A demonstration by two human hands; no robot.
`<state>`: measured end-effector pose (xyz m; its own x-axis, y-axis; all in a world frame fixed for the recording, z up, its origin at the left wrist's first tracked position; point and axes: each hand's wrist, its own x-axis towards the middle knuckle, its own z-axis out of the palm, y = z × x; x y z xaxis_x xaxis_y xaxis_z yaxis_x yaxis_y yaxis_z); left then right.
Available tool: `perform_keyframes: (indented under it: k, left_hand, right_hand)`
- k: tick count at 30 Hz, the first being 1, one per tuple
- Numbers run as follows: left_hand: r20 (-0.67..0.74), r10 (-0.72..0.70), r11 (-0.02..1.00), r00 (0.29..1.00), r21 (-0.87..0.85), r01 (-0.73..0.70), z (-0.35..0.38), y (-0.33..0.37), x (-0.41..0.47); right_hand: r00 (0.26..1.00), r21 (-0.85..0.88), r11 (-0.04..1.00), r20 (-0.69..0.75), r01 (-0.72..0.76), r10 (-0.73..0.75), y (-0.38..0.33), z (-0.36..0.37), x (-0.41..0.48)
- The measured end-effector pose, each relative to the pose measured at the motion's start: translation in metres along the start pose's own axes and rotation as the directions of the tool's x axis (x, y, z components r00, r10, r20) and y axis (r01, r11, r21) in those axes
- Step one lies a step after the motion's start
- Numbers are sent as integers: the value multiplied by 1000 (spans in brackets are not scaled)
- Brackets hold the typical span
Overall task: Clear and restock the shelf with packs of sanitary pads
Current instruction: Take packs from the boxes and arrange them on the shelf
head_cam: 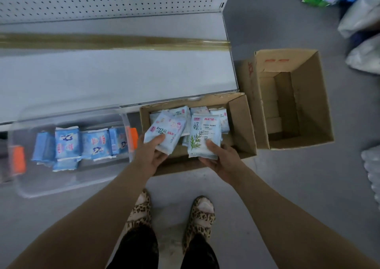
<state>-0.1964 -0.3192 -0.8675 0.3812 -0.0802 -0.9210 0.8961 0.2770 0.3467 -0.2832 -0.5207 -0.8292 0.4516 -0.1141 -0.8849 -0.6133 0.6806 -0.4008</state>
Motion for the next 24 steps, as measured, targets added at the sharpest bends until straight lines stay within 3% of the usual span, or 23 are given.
perform_keyframes:
  k: [6,11,14,19,24]
  left_hand:
    - [157,57,998,986,21,-61,0,78,-109]
    - [226,161,985,961,24,-171,-7,132,-195]
    - [292,263,961,920,2,-275,-17,158,-238]
    - [285,413,909,865,-64,-412,-20,186,-326]
    - [318,550,828,772,-83,-555,-19,222,-421]
  right_hand:
    - [996,81,993,27,84,-86,-23,60,-109]
    - [969,227,965,180,129,-171,-38,109,-190]
    - [959,278,956,230,99,-166,-48,133,-233]
    - [944,212,971,286,107,-166,-62,160,-307]
    - [852,248,948,435,197,-291,-82,184,-382]
